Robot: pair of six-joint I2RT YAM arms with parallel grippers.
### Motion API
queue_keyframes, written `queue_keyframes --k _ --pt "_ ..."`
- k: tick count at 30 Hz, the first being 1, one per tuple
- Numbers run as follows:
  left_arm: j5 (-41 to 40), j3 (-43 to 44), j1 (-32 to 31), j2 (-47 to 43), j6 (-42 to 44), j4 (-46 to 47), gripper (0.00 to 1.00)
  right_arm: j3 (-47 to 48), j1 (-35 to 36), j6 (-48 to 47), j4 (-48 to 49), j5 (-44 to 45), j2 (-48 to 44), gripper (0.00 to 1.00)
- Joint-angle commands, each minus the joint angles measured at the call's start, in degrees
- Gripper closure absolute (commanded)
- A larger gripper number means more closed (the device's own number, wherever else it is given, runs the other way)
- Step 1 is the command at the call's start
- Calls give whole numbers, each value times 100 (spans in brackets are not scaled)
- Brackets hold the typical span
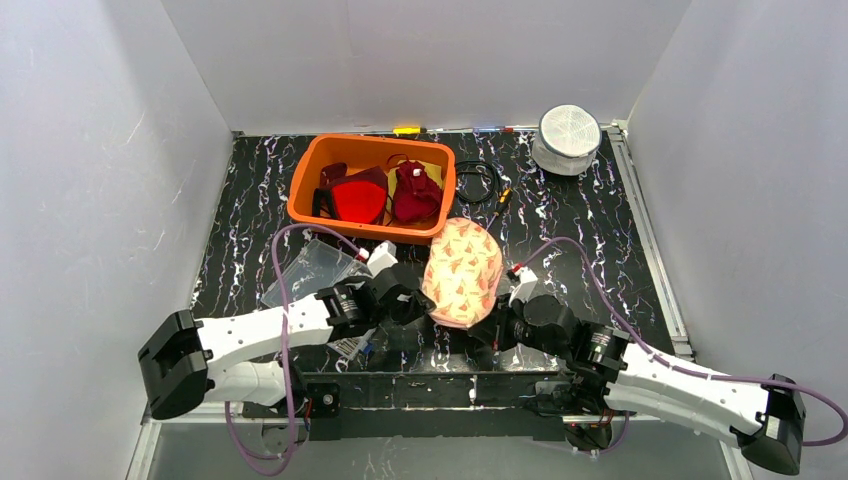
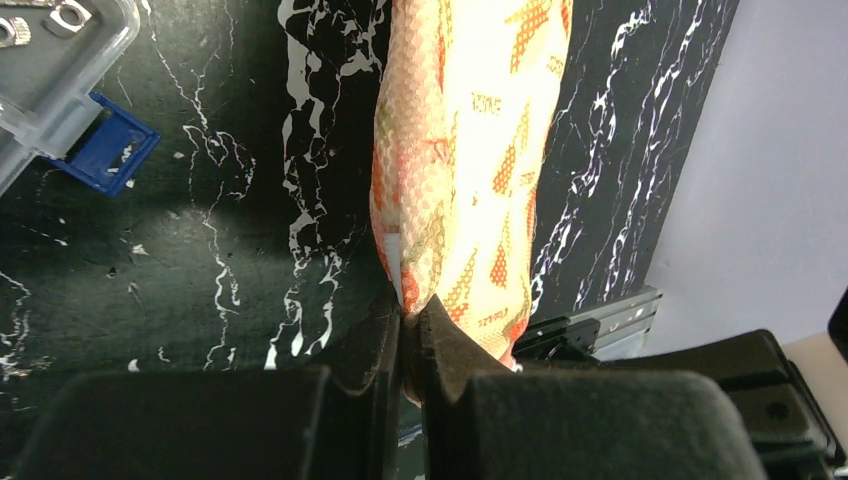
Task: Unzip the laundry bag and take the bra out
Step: Unzip the laundry bag at the center of the board.
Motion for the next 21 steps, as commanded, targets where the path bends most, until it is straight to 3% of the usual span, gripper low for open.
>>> queue_keyframes --k 1,9,15,21 --pt "-165 182 79 -365 917 -615 100 250 7 204 -726 773 -166 99" --pt "536 263 492 -669 2411 -1062 100 189 7 -190 -241 255 -113 99" --pt "1336 158 1114 -760 2873 -926 100 -64 17 -304 402 -247 156 99" --pt "1910 330 1192 -394 3078 -724 99 -231 52 -216 1055 -352 563 99"
